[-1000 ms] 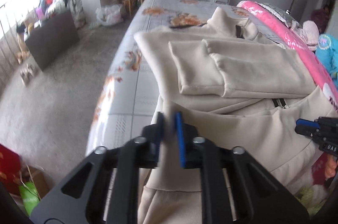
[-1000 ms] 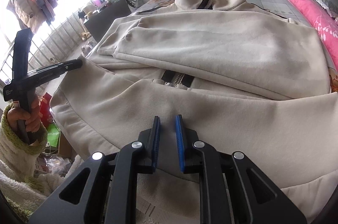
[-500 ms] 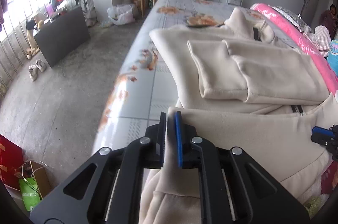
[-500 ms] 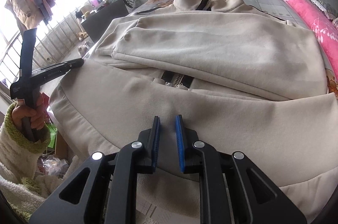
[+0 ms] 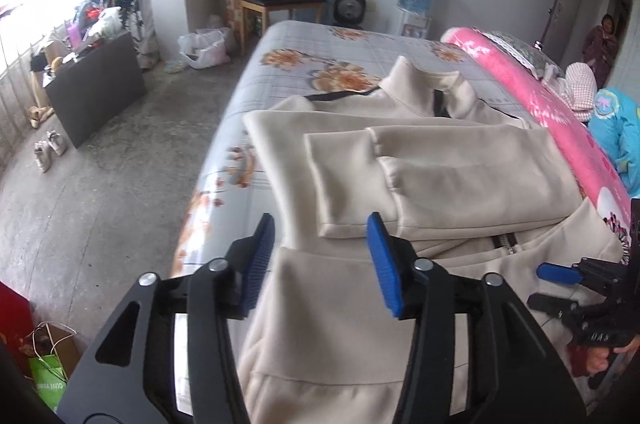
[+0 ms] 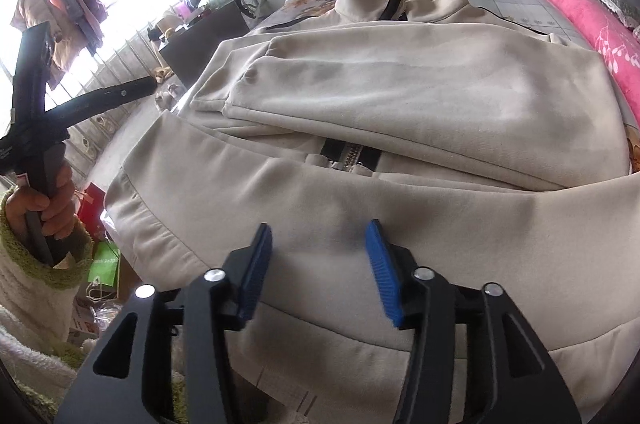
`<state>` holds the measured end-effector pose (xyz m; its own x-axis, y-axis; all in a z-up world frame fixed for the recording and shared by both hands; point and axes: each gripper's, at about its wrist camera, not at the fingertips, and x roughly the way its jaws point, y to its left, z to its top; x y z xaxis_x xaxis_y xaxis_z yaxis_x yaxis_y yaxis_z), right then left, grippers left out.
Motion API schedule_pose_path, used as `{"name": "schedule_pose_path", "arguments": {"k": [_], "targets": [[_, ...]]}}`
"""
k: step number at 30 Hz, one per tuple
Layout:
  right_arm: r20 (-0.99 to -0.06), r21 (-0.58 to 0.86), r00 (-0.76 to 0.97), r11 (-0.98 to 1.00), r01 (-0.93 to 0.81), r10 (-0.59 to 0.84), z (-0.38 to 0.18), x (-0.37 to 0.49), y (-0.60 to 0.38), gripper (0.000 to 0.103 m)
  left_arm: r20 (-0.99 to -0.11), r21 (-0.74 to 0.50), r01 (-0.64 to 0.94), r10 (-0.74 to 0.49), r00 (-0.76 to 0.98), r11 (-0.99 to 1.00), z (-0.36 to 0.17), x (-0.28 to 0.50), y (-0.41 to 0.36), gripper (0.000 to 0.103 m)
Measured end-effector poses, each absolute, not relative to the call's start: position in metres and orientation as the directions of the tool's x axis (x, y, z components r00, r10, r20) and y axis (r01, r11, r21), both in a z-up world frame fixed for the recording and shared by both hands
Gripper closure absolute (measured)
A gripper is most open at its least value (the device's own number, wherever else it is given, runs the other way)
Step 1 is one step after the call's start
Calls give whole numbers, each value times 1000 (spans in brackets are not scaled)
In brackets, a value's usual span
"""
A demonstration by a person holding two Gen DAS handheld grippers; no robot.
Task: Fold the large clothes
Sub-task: 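Open both grippers and withdraw them from the folded jacket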
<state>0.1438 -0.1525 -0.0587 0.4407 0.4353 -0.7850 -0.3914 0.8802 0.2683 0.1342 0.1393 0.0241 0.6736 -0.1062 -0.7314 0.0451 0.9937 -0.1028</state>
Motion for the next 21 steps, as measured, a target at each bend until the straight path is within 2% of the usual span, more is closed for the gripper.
{"name": "schedule_pose_path", "arguments": {"k": [1,8,12,16,21], "targets": [[-782,264,446,880,-396,435,-56,143,-152,37,-736,-110,56,-119,667,992,25,138,134,54],[-722,386,466,857,-343,511,-40,154,-175,34,-748,-105,78,-131,651,991,38,159,112,34],[-710,438,481,857,-271,515,-35,167,-195,34,-764,-55,84,-96,638,995,41,175,99,30],[-748,412,495,894,-174,441,-32,180,-212,34,-796,-27,86,-73,601,996,37,195,85,28],[-743,428,504,891,-149,441,-26,194,-231,34,-836,-98,75,-122,535,992,28,221,73,27]]}}
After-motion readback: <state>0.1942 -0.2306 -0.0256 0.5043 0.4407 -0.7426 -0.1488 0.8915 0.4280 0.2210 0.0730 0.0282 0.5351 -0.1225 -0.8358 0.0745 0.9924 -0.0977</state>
